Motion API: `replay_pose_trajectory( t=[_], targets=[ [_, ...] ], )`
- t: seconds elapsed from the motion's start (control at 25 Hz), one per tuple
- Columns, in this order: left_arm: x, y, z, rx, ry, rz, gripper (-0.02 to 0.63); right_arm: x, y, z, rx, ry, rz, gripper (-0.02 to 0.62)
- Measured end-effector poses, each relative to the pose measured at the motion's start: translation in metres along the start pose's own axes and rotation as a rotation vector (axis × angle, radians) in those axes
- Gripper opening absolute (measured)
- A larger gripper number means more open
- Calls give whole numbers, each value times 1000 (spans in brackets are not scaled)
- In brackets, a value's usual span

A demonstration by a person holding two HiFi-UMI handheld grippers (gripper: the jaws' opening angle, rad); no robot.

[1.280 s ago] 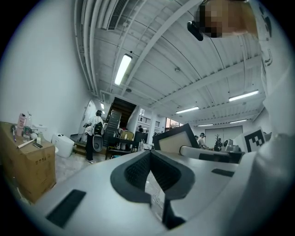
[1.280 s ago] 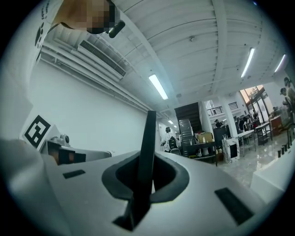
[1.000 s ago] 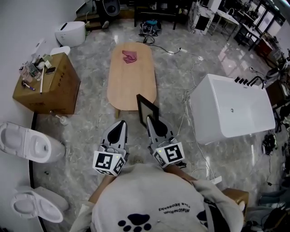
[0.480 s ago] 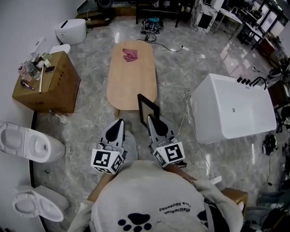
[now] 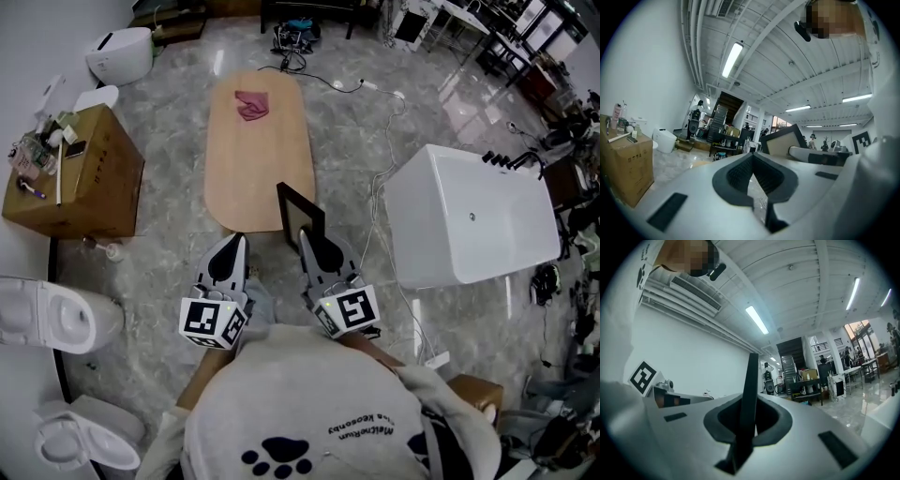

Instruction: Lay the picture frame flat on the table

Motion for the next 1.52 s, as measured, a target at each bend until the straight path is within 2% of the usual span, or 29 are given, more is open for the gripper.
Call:
replay_pose_trajectory(
  t=[0.28,0.6,0.8,0.96,1.2,1.52],
  targets=[
    [-9,55,79,-17,-27,47,9,-5,87,-11,-13,13,16,31],
    [-14,122,146,-97,-28,88,9,6,151,-37,-118,0,-15,31],
    [-20,157,152,-198,-27,97,9,4,164,-56,-202,1,-27,31],
    [-21,170,151,-236,-38,93,9,2,170,-60,-222,1,-7,31],
    [-30,180,162,-236,-65,96,9,-10,187,-64,-210,10,32,31],
    [-49,181,161,-189,-115,125,9,-17,199,-73,-160,-3,114,31]
  ],
)
Point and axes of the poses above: the fingertips, and each gripper's own axes: y forward along the fingers, z to its left, x out of its top, the point moved 7 cm from there along -y, backward along the fingers, and after that the axes turned 12 degrees about y, right-handed, at the moved point
